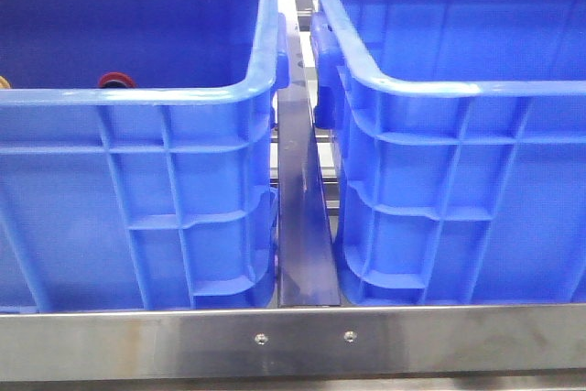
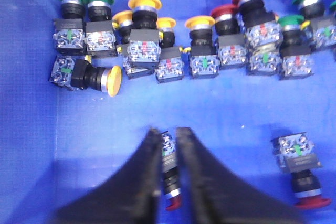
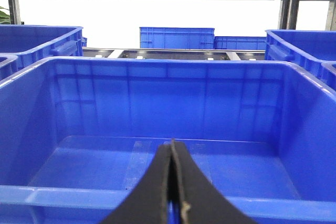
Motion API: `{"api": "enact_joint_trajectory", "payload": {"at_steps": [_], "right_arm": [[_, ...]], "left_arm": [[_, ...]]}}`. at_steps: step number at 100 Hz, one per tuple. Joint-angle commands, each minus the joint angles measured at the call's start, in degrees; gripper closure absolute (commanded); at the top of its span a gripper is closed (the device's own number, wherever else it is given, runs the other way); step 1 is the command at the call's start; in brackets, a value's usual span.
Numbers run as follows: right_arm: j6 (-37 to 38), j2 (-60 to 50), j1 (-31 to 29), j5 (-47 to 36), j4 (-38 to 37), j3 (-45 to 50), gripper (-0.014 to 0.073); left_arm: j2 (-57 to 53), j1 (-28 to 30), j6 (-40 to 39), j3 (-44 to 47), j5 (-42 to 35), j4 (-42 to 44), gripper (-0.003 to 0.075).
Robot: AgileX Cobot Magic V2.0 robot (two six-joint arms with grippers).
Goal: Pick red and yellow buttons and place in box
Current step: 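Lower the left gripper onto a red-capped button switch in the crate, then close the left gripper on the red button and lift it out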
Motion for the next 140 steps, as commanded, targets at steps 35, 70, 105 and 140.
{"api": "enact_joint_trajectory", "payload": {"at_steps": [35,70,105,140], "right_arm": [[-0.1,-1.2,-0.1,-4.4,-0.5,-1.1,0.0662],[-0.1,-1.2,-0.1,-4.4,-0.5,-1.1,0.0662],[-0.1,-1.2,-0.1,-4.3,-0.5,-1.1,0.0662],[-0.1,-1.2,-0.1,-4.3,-0.5,-1.1,0.0662]], "left_arm": [[-0.2,-0.1,0.1,-2.1,-3.8,-4.4,0.0153],[9.4,-10.0,0.3,-4.0,-12.8,-9.7,0.0153],[26.7,-12.4,-0.3,-14.6,-13.3,-9.8,0.0153],[37.6,-12.4,-0.3,-22.1,-13.3,-10.2,0.0153]]}}
